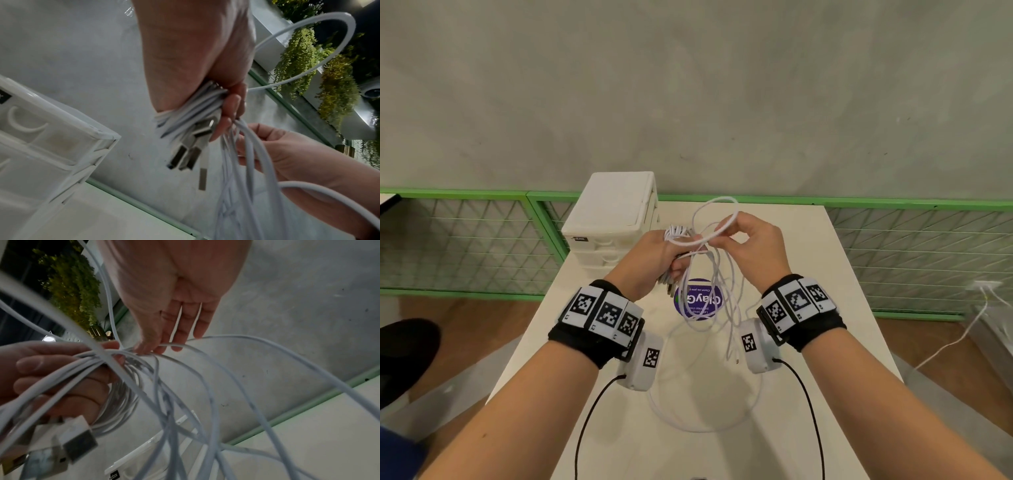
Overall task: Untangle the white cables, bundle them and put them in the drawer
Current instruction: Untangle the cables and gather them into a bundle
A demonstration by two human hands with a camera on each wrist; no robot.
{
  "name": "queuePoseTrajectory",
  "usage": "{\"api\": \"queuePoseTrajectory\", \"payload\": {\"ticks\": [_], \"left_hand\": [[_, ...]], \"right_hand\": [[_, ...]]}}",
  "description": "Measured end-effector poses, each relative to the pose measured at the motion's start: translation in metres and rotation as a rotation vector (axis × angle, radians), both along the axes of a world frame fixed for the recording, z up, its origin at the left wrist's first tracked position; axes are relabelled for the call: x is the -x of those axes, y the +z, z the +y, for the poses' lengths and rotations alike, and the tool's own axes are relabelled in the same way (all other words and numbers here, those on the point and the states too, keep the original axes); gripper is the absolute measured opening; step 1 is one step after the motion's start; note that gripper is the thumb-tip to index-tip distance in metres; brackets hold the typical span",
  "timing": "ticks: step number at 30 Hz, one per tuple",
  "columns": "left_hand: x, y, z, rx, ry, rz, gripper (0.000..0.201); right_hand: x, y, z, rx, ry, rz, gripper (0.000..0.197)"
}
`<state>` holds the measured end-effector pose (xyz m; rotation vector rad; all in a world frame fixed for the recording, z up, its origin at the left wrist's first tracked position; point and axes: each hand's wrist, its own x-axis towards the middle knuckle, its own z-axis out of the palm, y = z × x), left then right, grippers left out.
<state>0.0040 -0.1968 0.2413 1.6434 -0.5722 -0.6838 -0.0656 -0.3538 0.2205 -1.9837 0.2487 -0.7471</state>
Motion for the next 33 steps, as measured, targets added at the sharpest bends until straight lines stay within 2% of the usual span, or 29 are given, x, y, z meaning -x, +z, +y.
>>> {"api": "queuePoseTrajectory", "payload": {"ticks": [3, 5, 7, 9, 11, 15, 19, 23, 27, 30, 33], "left_hand": [[0.0, 0.001, -0.002, 0.028, 0.021, 0.001, 0.028], [-0.001, 0.002, -0.003, 0.046, 0.049, 0.015, 0.024], [-0.002, 0.001, -0.005, 0.082, 0.071, 0.05, 0.022], [-0.003, 0.0, -0.007, 0.111, 0.088, 0.077, 0.025], [-0.001, -0.003, -0.01, 0.1, 0.097, 0.057, 0.032], [0.001, -0.012, -0.01, 0.087, 0.087, 0.065, 0.032], [0.0, -0.021, -0.009, 0.076, 0.13, 0.08, 0.031], [0.005, -0.024, -0.01, 0.089, 0.142, 0.087, 0.031], [0.009, -0.024, -0.01, 0.114, 0.113, 0.063, 0.029], [0.011, -0.023, -0.01, 0.129, 0.113, 0.06, 0.038], [0.015, -0.021, -0.012, 0.132, 0.095, 0.069, 0.034]], "right_hand": [[-0.001, -0.001, 0.0, 0.167, -0.004, -0.021, 0.008], [0.003, -0.002, 0.002, 0.194, -0.02, -0.059, 0.007], [0.011, 0.001, 0.006, 0.094, 0.017, -0.009, 0.009], [0.017, 0.002, 0.015, -0.004, 0.142, 0.156, 0.017], [0.019, -0.003, 0.024, -0.016, 0.216, 0.262, 0.019], [0.021, -0.012, 0.028, -0.09, 0.226, 0.265, 0.016], [0.029, -0.012, 0.024, 0.01, 0.202, 0.323, 0.019], [0.033, -0.018, 0.023, -0.033, 0.25, 0.385, 0.017], [0.036, -0.016, 0.026, -0.055, 0.286, 0.365, 0.018], [0.032, -0.02, 0.027, -0.071, 0.28, 0.356, 0.011], [0.031, -0.021, 0.029, -0.136, 0.317, 0.335, 0.014]]}}
